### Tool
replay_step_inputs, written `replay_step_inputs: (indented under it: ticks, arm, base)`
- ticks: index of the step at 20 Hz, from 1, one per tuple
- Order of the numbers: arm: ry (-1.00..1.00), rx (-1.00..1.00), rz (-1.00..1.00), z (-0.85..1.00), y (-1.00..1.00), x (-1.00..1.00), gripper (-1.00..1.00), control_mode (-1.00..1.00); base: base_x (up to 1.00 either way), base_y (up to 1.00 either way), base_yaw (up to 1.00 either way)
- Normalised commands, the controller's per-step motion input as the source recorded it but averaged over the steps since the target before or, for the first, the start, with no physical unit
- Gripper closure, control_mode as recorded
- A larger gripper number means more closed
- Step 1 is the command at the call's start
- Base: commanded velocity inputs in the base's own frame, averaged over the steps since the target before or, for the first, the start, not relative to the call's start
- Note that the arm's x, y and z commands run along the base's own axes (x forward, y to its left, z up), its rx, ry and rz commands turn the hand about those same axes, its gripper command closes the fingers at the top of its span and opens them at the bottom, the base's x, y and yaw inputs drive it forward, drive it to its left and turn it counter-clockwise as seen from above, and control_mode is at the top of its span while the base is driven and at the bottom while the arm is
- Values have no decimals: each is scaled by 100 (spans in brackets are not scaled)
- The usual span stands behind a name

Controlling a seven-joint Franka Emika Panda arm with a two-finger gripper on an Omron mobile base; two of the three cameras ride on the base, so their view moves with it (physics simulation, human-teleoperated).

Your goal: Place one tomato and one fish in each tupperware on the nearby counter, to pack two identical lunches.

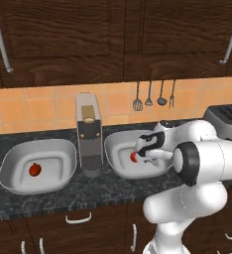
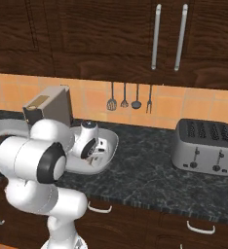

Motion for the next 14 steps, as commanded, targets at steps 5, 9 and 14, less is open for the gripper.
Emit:
replay_step_inputs:
  ticks: [5,9,14]
  arm:
    - [-4,0,0,14,0,-11,-100,-100]
    - [-3,0,0,74,14,-34,-100,-100]
    - [-4,0,0,96,20,-62,-100,-100]
  base:
    - [0,0,0]
    - [0,0,0]
    - [0,0,0]
